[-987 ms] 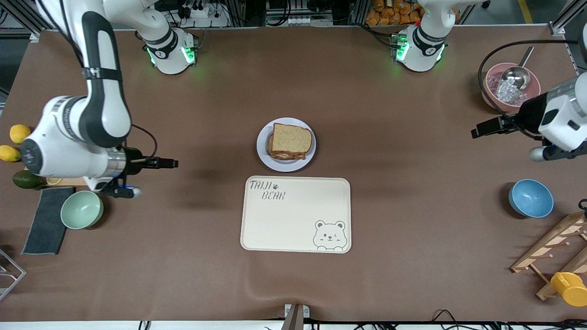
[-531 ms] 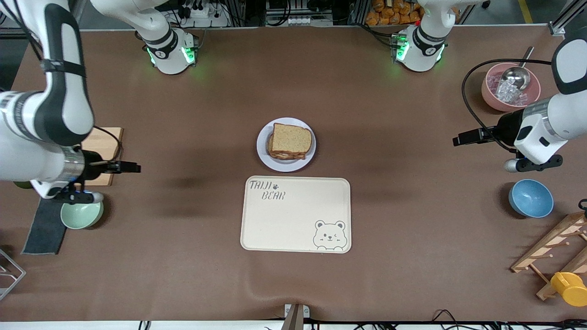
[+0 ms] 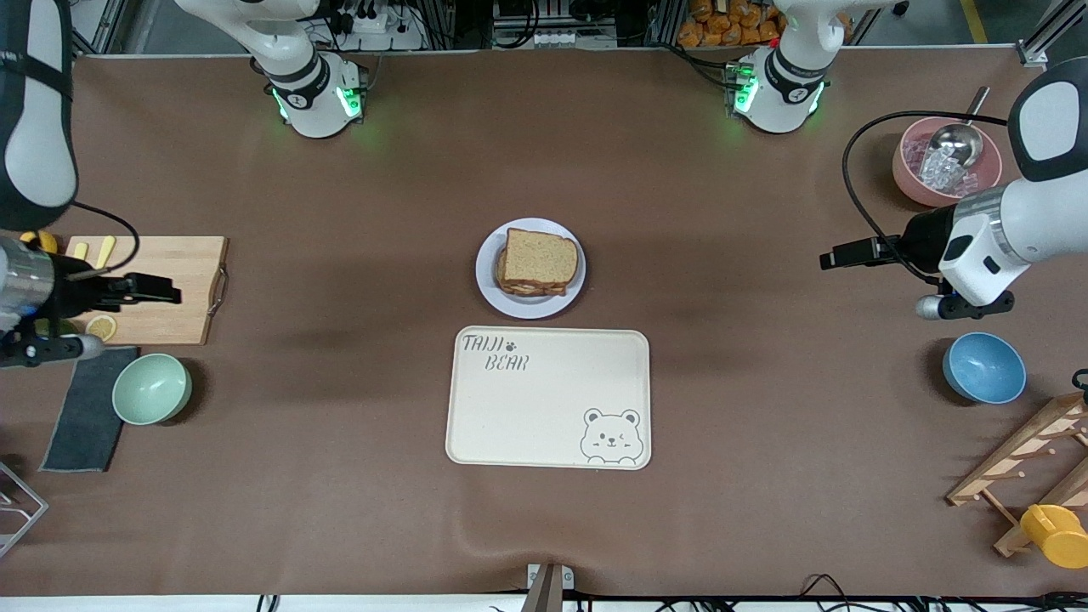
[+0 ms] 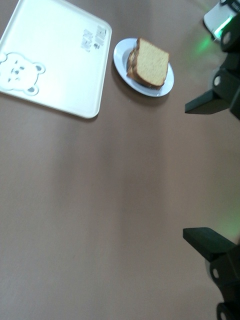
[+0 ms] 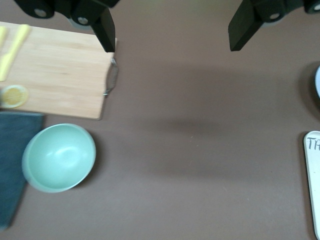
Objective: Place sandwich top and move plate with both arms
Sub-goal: 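Return the right gripper to rest while the left gripper reaches out, then move the left gripper to the white plate rim and grasp it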
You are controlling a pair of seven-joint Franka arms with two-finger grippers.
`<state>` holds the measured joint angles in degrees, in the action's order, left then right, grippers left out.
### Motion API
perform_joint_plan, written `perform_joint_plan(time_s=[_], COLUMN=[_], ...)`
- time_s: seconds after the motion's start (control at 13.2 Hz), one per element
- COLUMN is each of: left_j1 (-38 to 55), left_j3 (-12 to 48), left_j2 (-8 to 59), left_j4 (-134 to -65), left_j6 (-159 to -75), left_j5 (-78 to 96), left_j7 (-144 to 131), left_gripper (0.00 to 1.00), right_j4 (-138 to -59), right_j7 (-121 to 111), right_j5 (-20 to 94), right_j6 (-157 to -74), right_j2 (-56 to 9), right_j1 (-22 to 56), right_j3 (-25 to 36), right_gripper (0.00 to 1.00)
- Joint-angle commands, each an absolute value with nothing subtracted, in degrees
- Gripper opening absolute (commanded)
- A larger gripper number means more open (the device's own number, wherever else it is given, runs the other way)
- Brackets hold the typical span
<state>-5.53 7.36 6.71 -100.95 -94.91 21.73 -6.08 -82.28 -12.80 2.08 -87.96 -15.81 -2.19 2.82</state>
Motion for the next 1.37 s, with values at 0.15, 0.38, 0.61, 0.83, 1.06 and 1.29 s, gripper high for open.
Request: perform_joint_plan(time_s=[0.15,0.38,0.61,0.83,1.06,1.29], left_j1=[-6.0,-6.2,-6.1,-5.8,-5.7,-3.7], left_j3=[9.8,9.8,9.8,9.8,9.9,9.9], left_j2=[4.0,4.6,6.9,9.9,13.3,19.1], left_j4=[-111.2,-115.7,-120.3,-122.0,-124.6,-126.9], left_j6=[-103.9,-105.5,-109.8,-110.8,-110.8,-110.8], left_j5=[28.6,36.5,46.5,54.2,62.6,74.6], left_j7=[5.2,14.0,24.7,30.4,36.3,46.9], left_gripper=[1.00,1.00,1.00,1.00,1.00,1.00], right_j4=[-81.1,-81.6,-81.2,-81.5,-81.4,-81.4], right_j7=[-15.0,-15.2,-15.2,-14.7,-14.2,-14.2], right_j5=[1.3,2.8,2.8,2.8,2.8,2.8], right_j6=[-82.7,-81.4,-81.7,-82.0,-82.6,-82.5], right_j2=[-5.5,-1.8,-0.7,0.3,0.8,1.3], right_j1=[-3.1,-3.1,-3.2,-3.3,-3.3,-3.3], right_j3=[0.9,1.5,1.4,1.3,1.1,1.2], right_gripper=[1.00,1.00,1.00,1.00,1.00,1.00])
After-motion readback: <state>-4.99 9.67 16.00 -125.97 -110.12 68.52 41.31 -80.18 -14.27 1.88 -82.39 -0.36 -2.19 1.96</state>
